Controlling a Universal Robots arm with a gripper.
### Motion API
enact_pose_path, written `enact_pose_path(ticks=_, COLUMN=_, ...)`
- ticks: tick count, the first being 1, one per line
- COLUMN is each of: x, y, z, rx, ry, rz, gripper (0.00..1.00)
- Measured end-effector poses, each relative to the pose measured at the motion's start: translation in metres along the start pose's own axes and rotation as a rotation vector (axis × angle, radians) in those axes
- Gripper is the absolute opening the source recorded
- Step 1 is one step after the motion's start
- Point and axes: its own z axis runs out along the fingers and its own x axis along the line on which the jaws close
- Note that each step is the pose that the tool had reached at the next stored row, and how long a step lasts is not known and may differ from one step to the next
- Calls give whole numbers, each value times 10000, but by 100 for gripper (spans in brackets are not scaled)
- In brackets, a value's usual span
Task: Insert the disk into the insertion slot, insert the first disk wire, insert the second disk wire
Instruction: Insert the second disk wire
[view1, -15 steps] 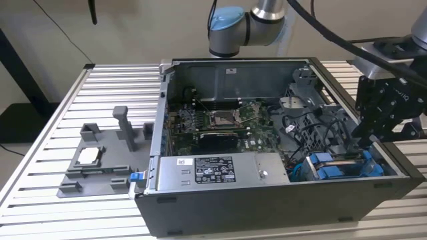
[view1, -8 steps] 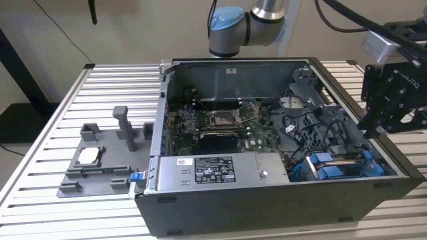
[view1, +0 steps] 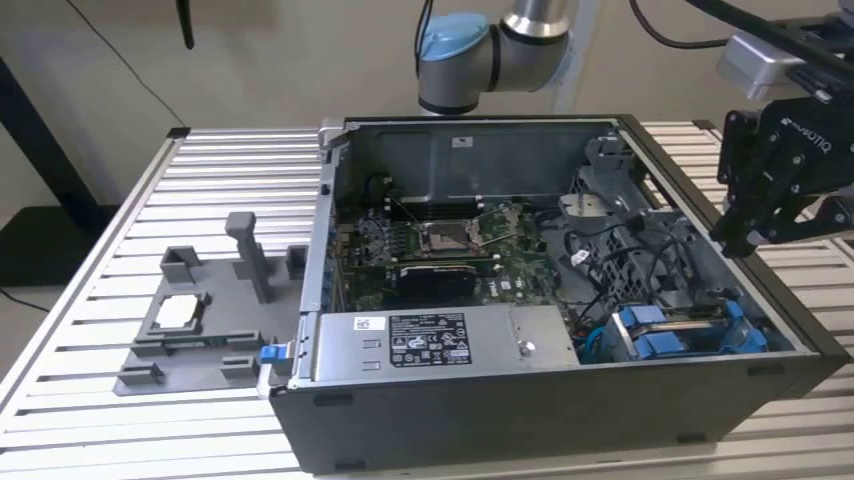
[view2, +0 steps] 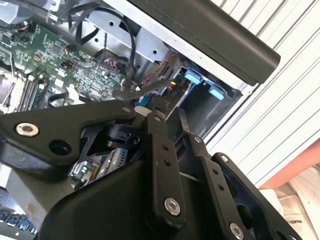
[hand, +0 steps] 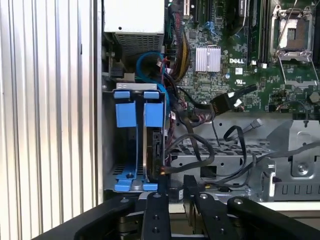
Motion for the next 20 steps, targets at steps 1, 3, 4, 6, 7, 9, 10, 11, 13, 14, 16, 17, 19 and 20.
enact_pose_path(ticks=1, x=-36, y=0, z=1, rx=1, ry=1, rz=0, gripper=27)
enact_pose_path(ticks=3, x=-101, y=0, z=1, rx=1, ry=4, rz=0, gripper=27)
enact_pose_path(ticks=4, x=-136, y=0, z=2, rx=1, ry=5, rz=0, gripper=27)
enact_pose_path(ticks=6, x=-202, y=0, z=3, rx=1, ry=8, rz=0, gripper=27)
enact_pose_path(ticks=7, x=-230, y=0, z=4, rx=2, ry=10, rz=0, gripper=27)
enact_pose_path(ticks=9, x=-273, y=1, z=3, rx=3, ry=10, rz=0, gripper=27)
enact_pose_path(ticks=10, x=-278, y=6, z=3, rx=4, ry=11, rz=0, gripper=27)
enact_pose_path(ticks=11, x=-279, y=18, z=2, rx=5, ry=11, rz=0, gripper=27)
enact_pose_path(ticks=13, x=-279, y=71, z=-1, rx=21, ry=9, rz=-2, gripper=27)
enact_pose_path(ticks=14, x=-279, y=103, z=-3, rx=35, ry=4, rz=-2, gripper=27)
enact_pose_path(ticks=16, x=-279, y=161, z=-15, rx=62, ry=0, rz=-4, gripper=27)
enact_pose_path(ticks=17, x=-280, y=191, z=-25, rx=78, ry=-4, rz=-5, gripper=27)
enact_pose_path(ticks=19, x=-281, y=252, z=-45, rx=114, ry=-12, rz=-7, gripper=27)
enact_pose_path(ticks=20, x=-282, y=286, z=-52, rx=136, ry=-16, rz=-8, gripper=27)
